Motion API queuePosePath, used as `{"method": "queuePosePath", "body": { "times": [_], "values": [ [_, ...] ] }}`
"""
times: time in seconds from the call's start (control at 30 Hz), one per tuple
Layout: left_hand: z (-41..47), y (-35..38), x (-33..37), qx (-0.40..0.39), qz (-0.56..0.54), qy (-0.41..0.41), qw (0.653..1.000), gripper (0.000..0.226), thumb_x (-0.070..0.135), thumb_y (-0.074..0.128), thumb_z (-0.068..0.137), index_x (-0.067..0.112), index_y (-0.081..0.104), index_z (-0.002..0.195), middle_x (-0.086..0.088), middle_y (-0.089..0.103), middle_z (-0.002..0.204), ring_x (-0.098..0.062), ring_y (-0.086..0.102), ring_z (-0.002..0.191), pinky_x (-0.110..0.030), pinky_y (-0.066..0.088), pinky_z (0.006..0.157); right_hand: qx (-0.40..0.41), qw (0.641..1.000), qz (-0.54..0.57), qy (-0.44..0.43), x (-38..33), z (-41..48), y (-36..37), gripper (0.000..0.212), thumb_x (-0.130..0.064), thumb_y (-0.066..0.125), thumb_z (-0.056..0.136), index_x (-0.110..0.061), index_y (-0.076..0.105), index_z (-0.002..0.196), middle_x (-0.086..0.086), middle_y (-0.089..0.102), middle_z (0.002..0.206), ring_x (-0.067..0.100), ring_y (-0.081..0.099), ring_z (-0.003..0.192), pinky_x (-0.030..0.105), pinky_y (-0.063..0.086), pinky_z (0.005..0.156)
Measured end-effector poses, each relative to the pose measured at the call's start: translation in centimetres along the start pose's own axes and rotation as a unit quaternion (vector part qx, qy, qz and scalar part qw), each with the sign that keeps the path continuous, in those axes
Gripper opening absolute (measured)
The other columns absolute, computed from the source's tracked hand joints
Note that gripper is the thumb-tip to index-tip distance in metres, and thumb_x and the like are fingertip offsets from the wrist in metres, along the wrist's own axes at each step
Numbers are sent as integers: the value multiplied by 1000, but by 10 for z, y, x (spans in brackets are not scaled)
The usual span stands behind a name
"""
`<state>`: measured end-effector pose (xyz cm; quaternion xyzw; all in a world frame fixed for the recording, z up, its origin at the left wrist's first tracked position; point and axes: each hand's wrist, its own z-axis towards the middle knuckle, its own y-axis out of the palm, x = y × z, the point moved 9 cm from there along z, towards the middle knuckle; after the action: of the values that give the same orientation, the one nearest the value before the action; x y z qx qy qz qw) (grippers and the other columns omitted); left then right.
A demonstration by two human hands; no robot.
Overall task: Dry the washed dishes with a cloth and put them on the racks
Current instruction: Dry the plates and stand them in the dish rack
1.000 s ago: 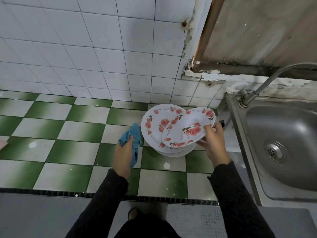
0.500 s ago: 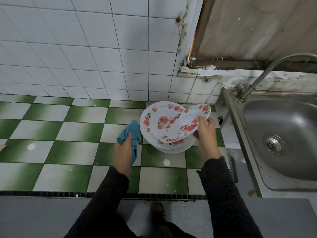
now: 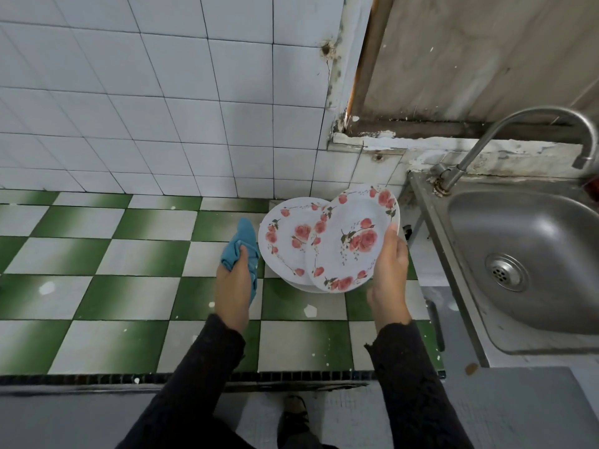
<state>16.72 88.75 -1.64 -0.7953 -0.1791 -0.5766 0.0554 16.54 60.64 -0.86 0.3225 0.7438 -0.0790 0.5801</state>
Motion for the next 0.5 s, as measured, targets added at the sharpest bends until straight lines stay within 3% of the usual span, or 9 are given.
{"method": "queuePosePath", "body": {
  "times": [0.07, 0.13, 0.2, 0.27, 0.3, 0.37, 0.43, 0.5],
  "values": [
    [-5, 14, 2, -12, 5, 19, 1000, 37, 34, 43, 103, 13, 52, 132, -11, 62, 118, -17, 62, 107, -25, 52, 87, -35, 999, 32, 0, -2, -1, 6, 26, -53, 43, 102, -37, 55, 119, -5, 71, 115, 12, 71, 102, 30, 60, 74],
    [-12, 31, 0, -48, 21, 47, 998, 36, 30, 42, 104, 13, 50, 134, -3, 63, 118, 2, 65, 94, -12, 52, 74, -62, 996, 67, 14, 1, -2, 12, 40, -59, 40, 100, -38, 54, 130, -4, 70, 121, 15, 69, 109, 35, 61, 79],
    [-21, 53, -10, -118, 50, 73, 989, 42, 27, 42, 104, 15, 44, 144, 0, 59, 130, 6, 62, 104, -12, 53, 79, -86, 991, 101, 28, 5, -5, 17, 58, -68, 37, 96, -36, 49, 143, 0, 66, 132, 20, 65, 118, 40, 60, 85],
    [-27, 75, -26, -187, 108, 89, 972, 46, 19, 45, 104, 23, 36, 149, 1, 43, 150, -1, 50, 127, -19, 49, 96, -113, 985, 129, 33, 6, -8, 23, 69, -75, 34, 90, -37, 46, 147, 2, 62, 140, 23, 62, 124, 45, 57, 95],
    [-29, 84, -33, -212, 180, 109, 954, 51, 15, 46, 103, 27, 32, 151, 2, 29, 159, -8, 35, 141, -25, 40, 109, -126, 981, 144, 36, 7, -9, 26, 72, -76, 33, 89, -36, 45, 148, 3, 61, 141, 25, 61, 126, 47, 54, 99],
    [-36, 105, -43, -242, 375, 176, 877, 57, 22, 44, 103, 29, 18, 154, 7, 4, 164, -15, -2, 151, -39, 7, 124, -143, 972, 180, 55, 12, -9, 32, 78, -76, 31, 89, -28, 46, 149, 7, 61, 141, 29, 60, 127, 50, 49, 105],
    [-50, 129, -42, -274, 472, 242, 802, 61, 39, 33, 101, 26, 12, 156, 10, -1, 163, -12, -13, 150, -38, -11, 122, -153, 961, 210, 96, 24, -11, 37, 85, -76, 33, 90, -16, 47, 148, 14, 61, 140, 34, 59, 128, 51, 44, 111],
    [-59, 151, -34, -317, 485, 269, 769, 61, 42, 30, 103, 26, 6, 157, 12, -5, 162, -8, -14, 149, -33, -13, 121, -146, 954, 220, 140, 36, -14, 39, 85, -75, 32, 92, -11, 51, 145, 17, 63, 135, 35, 62, 124, 49, 48, 108]
  ]
}}
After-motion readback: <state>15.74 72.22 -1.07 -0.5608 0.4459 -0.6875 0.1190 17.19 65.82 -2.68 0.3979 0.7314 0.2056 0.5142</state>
